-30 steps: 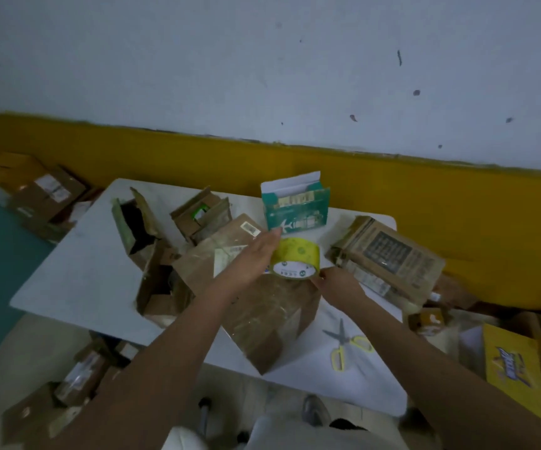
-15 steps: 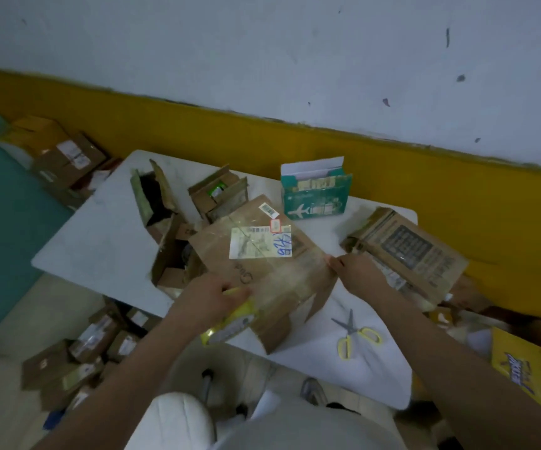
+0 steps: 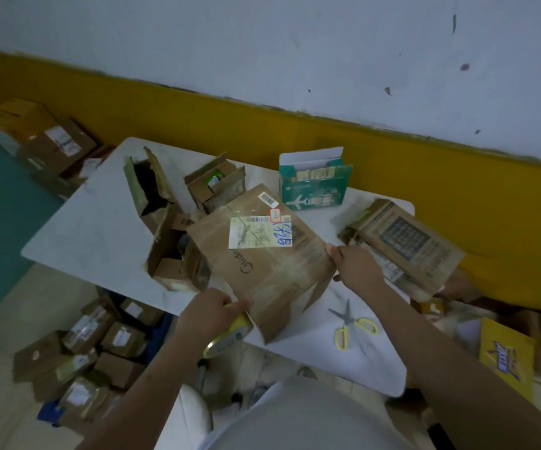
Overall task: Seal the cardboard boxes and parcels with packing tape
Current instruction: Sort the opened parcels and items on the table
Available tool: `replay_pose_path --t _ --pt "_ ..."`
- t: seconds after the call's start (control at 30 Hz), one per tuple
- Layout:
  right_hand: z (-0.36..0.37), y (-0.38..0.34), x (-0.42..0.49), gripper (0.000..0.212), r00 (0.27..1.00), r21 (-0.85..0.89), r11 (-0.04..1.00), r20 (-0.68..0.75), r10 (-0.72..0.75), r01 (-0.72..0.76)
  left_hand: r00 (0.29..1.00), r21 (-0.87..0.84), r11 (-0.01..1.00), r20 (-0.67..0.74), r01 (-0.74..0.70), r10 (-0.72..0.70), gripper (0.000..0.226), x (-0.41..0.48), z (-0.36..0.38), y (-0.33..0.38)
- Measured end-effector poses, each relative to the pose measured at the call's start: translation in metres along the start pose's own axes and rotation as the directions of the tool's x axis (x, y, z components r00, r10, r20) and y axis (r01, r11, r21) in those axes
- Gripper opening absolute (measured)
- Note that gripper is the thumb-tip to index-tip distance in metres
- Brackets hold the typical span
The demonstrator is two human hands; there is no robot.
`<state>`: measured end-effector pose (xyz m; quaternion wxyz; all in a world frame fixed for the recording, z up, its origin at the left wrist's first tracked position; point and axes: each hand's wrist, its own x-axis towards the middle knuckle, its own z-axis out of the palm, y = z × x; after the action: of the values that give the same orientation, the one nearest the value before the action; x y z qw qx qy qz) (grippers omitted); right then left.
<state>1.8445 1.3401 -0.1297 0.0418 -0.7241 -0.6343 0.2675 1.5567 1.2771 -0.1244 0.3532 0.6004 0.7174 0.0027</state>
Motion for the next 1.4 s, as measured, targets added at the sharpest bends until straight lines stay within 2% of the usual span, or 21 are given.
replay_pose_path --t 0.1,0.17,0.23,0.3,0.37,0.5,0.63,0.7,0.8,0.9,0.97,1.03,1.1,1.13,1.17,1.2,1.23,1.3,1.4 --pt "0.0 -0.002 0.009 0.039 0.995 0.027 1.0 -0.101 -0.008 0.011 1.0 -0.128 0.992 -0.007 -0.021 0.02 0.059 0.001 0.006 0.01" --pt "0.0 -0.005 0.024 0.031 0.984 -0.069 0.997 -0.176 0.014 -0.027 0.999 -0.187 0.982 0.001 -0.032 0.033 0.058 0.004 0.018 0.033" --pt "0.0 -0.01 0.036 0.042 0.978 -0.144 0.989 -0.206 -0.023 -0.007 1.0 -0.284 0.958 -0.009 -0.026 0.025 0.057 0.005 0.033 0.063" --pt "0.009 -0.011 0.035 0.057 0.96 -0.325 0.935 -0.184 -0.209 0.141 1.0 -0.373 0.928 -0.029 -0.004 -0.008 0.057 0.006 0.046 0.089" --pt "0.021 -0.009 0.016 0.061 0.916 -0.402 0.862 -0.117 -0.383 0.309 0.997 -0.384 0.923 -0.057 0.022 -0.047 0.057 0.007 0.056 0.098" --pt "0.036 0.013 -0.018 0.054 0.803 -0.39 0.748 -0.035 -0.594 0.537 0.989 -0.413 0.91 -0.114 0.04 -0.096 0.052 0.003 0.063 0.098" --pt "0.037 0.03 -0.029 0.051 0.731 -0.319 0.691 0.007 -0.682 0.649 0.987 -0.422 0.906 -0.137 0.023 -0.089 0.049 0.004 0.071 0.108" --pt "0.031 0.04 -0.02 0.05 0.72 -0.278 0.692 -0.002 -0.694 0.667 0.998 -0.522 0.853 -0.063 -0.011 -0.025 0.042 0.005 0.072 0.114" --pt "0.028 0.052 -0.012 0.051 0.709 -0.283 0.68 0.003 -0.705 0.677 0.98 -0.752 0.654 0.177 0.076 0.09 0.023 0.002 0.075 0.113" --pt "0.029 0.051 -0.011 0.052 0.7 -0.213 0.686 -0.011 -0.714 0.696 0.97 -0.753 0.653 0.208 0.079 0.122 0.029 0.004 0.082 0.11" --pt "0.025 0.049 -0.016 0.051 0.736 -0.114 0.74 -0.081 -0.672 0.663 0.975 -0.737 0.673 0.188 0.06 0.118 0.032 0.008 0.085 0.113" --pt "0.025 0.061 -0.024 0.05 0.797 -0.031 0.822 -0.226 -0.56 0.569 0.974 -0.728 0.683 0.192 0.061 0.117 0.034 0.012 0.086 0.115" --pt "0.041 0.085 -0.032 0.048 0.876 0.051 0.936 -0.374 -0.305 0.348 0.977 -0.722 0.687 0.192 0.077 0.093 0.035 0.015 0.088 0.114" --pt "0.055 0.103 -0.035 0.046 0.913 0.102 0.975 -0.38 -0.146 0.198 0.98 -0.722 0.686 0.186 0.09 0.067 0.034 0.015 0.09 0.112" --pt "0.069 0.12 -0.038 0.045 0.952 0.132 0.99 -0.306 -0.004 0.047 0.985 -0.723 0.683 0.17 0.1 0.036 0.034 0.015 0.093 0.11" --pt "0.084 0.136 -0.041 0.046 0.978 0.12 0.989 -0.175 0.109 -0.089 0.989 -0.732 0.674 0.146 0.1 0.012 0.036 0.015 0.096 0.108" --pt "0.097 0.149 -0.045 0.048 0.984 0.068 0.983 -0.042 0.171 -0.168 0.993 -0.749 0.656 0.12 0.091 -0.001 0.037 0.015 0.1 0.106" --pt "0.121 0.165 -0.052 0.055 0.975 -0.032 0.981 0.105 0.194 -0.191 0.997 -0.791 0.608 0.079 0.067 -0.007 0.038 0.017 0.106 0.103" --pt "0.148 0.168 -0.054 0.068 0.96 -0.051 0.97 0.141 0.244 -0.239 0.999 -0.826 0.561 0.041 0.046 -0.021 0.035 0.02 0.11 0.103"
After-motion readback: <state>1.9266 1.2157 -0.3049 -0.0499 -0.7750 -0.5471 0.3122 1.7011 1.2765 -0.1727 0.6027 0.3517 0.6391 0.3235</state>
